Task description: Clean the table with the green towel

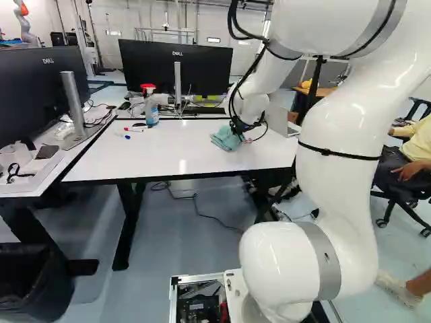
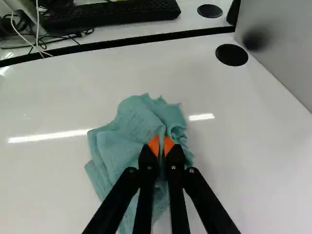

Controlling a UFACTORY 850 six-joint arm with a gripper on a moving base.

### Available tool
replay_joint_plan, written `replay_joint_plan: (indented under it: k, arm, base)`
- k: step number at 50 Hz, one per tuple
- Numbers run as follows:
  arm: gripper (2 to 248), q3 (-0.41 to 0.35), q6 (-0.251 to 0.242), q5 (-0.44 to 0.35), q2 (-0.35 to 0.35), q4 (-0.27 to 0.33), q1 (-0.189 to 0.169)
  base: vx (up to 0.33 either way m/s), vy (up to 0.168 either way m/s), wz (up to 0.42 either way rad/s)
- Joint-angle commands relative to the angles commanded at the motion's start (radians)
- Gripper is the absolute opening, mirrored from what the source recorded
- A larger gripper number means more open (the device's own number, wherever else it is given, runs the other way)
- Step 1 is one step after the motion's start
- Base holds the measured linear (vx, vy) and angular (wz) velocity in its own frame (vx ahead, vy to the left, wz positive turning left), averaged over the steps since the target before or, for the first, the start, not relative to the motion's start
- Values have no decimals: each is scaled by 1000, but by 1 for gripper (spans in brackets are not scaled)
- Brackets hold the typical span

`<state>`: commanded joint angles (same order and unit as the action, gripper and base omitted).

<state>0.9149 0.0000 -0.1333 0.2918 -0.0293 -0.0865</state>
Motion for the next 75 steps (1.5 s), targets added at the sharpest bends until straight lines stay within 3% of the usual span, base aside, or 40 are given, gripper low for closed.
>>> replay_joint_plan:
  k: [75]
  arm:
    - [33, 18, 0, 10, 26, 0, 1]
  base:
    - [0, 0, 0]
